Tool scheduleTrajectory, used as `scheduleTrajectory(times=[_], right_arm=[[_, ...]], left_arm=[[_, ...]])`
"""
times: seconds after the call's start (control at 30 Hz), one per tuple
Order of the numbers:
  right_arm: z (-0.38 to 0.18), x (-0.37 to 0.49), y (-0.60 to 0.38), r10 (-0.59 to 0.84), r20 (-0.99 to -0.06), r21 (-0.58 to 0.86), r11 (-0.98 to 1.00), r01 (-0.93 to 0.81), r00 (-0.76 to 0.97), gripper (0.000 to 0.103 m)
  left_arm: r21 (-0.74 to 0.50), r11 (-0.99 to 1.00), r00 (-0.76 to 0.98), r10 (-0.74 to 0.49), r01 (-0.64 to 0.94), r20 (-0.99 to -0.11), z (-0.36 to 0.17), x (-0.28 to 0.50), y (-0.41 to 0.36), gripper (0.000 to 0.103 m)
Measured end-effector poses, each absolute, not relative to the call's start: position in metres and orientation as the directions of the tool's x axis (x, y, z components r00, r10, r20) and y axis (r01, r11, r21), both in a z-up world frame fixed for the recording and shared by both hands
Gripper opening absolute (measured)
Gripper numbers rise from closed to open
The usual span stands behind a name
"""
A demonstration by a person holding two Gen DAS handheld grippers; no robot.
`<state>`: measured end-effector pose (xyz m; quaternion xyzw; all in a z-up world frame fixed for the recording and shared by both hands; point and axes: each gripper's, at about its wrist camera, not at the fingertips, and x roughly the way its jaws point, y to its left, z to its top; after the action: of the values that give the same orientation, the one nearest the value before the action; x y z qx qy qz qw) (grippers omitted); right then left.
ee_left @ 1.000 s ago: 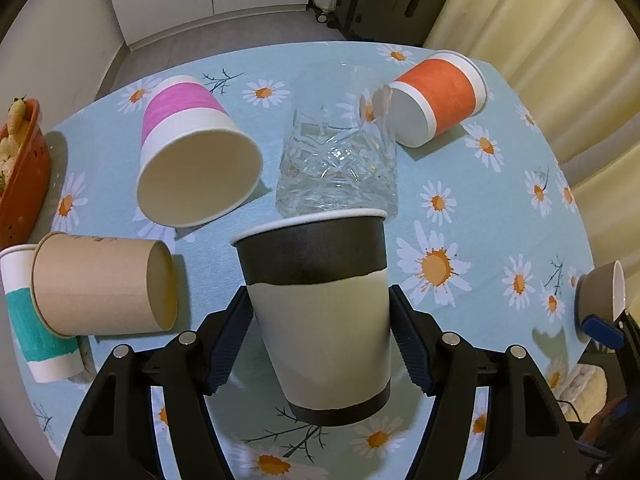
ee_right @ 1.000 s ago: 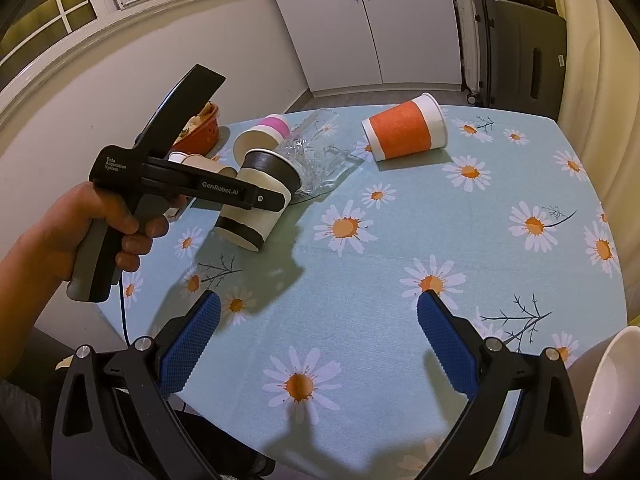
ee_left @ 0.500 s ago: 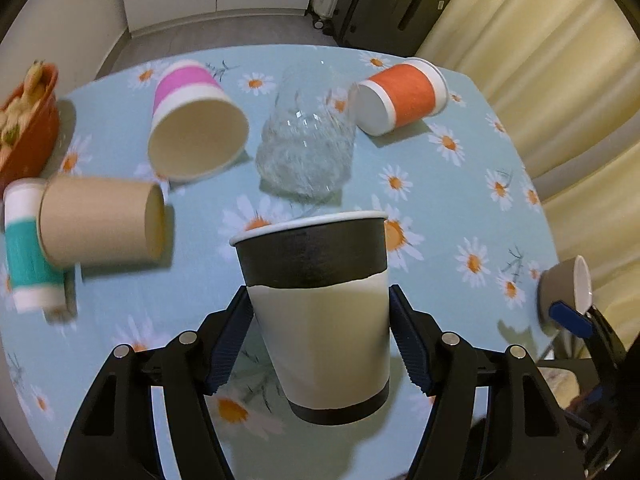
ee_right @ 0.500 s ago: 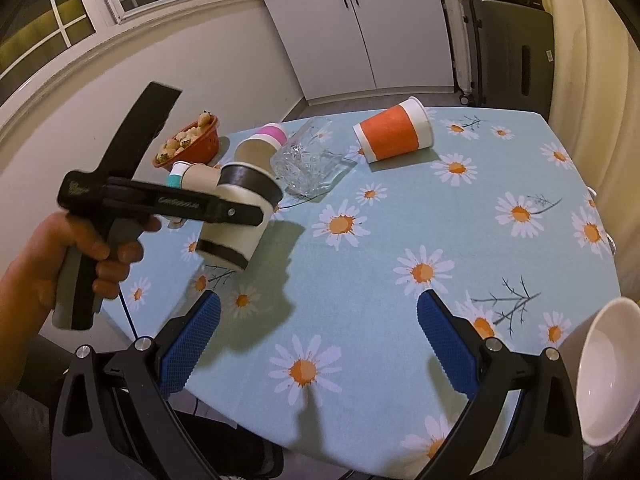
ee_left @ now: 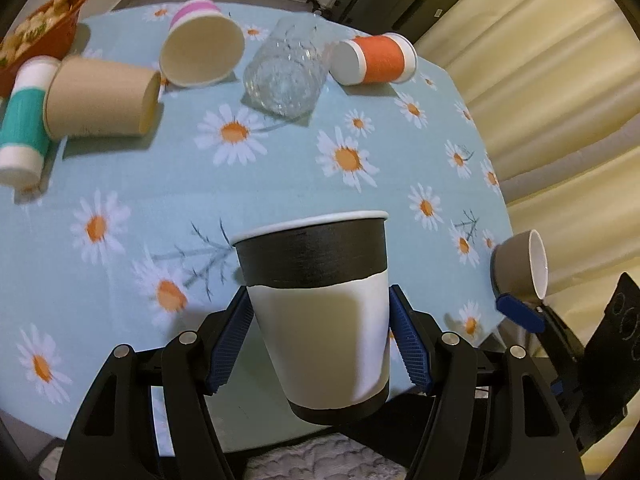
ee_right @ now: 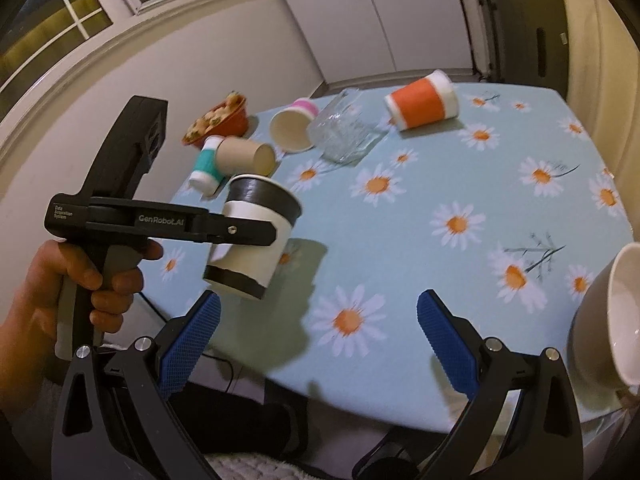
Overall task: Flip cup upright
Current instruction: 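Lift the black-and-white cup with the left gripper toward the right gripper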
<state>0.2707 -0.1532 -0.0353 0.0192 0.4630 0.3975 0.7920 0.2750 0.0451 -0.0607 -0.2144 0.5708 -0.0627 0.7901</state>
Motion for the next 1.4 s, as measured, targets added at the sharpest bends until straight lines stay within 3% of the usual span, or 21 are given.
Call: scheduleTrajectory(times=[0.5, 0.7, 1.13, 1.4], right_arm=[[-0.038, 0.266, -0.167, 0.742, -0.651, 0.566, 0.617, -0.547, 0.163, 0.098], [-0.04, 0.268, -0.17, 0.742, -0.65, 0.573, 0.621, -0.534, 0.165, 0.098], [-0.033, 0.27, -0.173, 0.748, -0.638, 0.577, 0.622, -0.53, 0.183, 0.098], [-0.037, 0.28, -0.14, 0.716, -0.69, 0.564, 0.623, -0.542, 0.106, 0.098]], left_arm=[[-0.442, 0.884, 0.311, -0.382, -0.152, -0.87, -0.085, 0.252, 0.024, 0.066], [-0.406, 0.905, 0.319, -0.349, -0.129, -0.881, -0.081, 0.253, 0.021, 0.077], [-0.423, 0.897, 0.359, -0.355, -0.131, -0.863, -0.063, 0.242, 0.033, 0.077], [-0.461, 0.875, 0.403, -0.372, -0.147, -0.836, -0.051, 0.21, 0.056, 0.077]])
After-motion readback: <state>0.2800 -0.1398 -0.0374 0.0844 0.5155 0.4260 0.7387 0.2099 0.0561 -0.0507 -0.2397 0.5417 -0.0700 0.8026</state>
